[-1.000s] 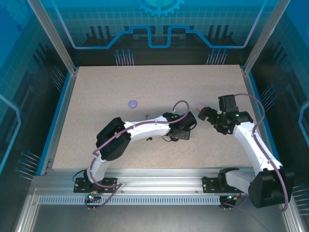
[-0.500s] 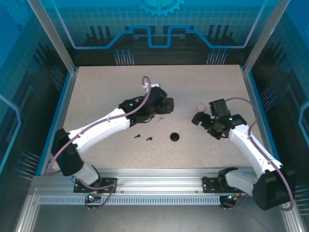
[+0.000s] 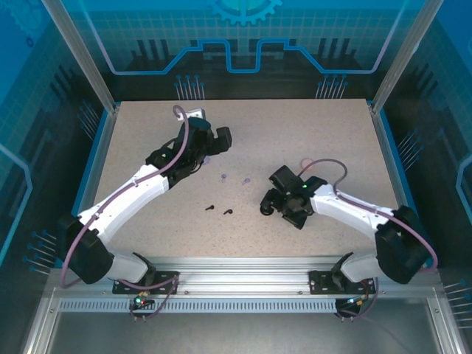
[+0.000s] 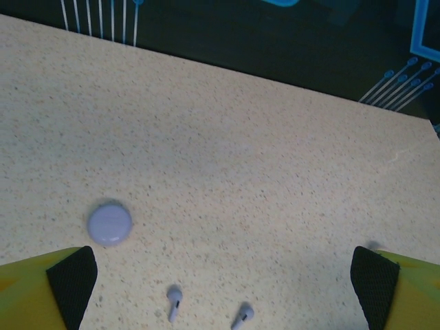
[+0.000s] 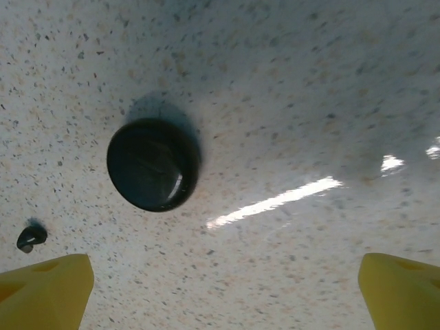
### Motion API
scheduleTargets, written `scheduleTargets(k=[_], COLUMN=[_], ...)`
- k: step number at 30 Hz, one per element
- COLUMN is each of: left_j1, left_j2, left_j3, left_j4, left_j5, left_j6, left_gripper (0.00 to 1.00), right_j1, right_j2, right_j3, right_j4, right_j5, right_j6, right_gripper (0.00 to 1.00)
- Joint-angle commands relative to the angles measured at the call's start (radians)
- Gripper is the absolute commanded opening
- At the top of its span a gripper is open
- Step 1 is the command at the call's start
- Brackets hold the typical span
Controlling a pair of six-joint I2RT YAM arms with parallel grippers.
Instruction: Insert the wireless bluetooth earbuds into the charging case
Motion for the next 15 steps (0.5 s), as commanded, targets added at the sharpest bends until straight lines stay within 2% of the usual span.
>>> scheduleTargets(k=[1,4,10,15], left_j1=[0.055,0.097,0.1,0.1], left_j2=[0.009,0.019,0.039,0.018], left_j3=[0.013,0.014,0.033,-0.007], left_j4=[0.029,0.024,-0.032,-0.014], left_j5=[0.035,0.085,0.065,0.07], left_j6=[0.003,-0.006,0.037,0.045], left_gripper=[0.99,0.99,0.99,0.99], right_j1=[0.033,0.047,0.05,0.045], right_j2=[0.075,0.144,0.23,0.296], right_j3=[0.066,0.108,0.167,0.237], right_j4=[0.04,0.047,0.049,0.025], right_j5=[0.007,-0.005,-0.022,-0.026], right_j6=[0.11,0.132,0.168,0.149], right_gripper=[1.0,1.0,1.0,1.0])
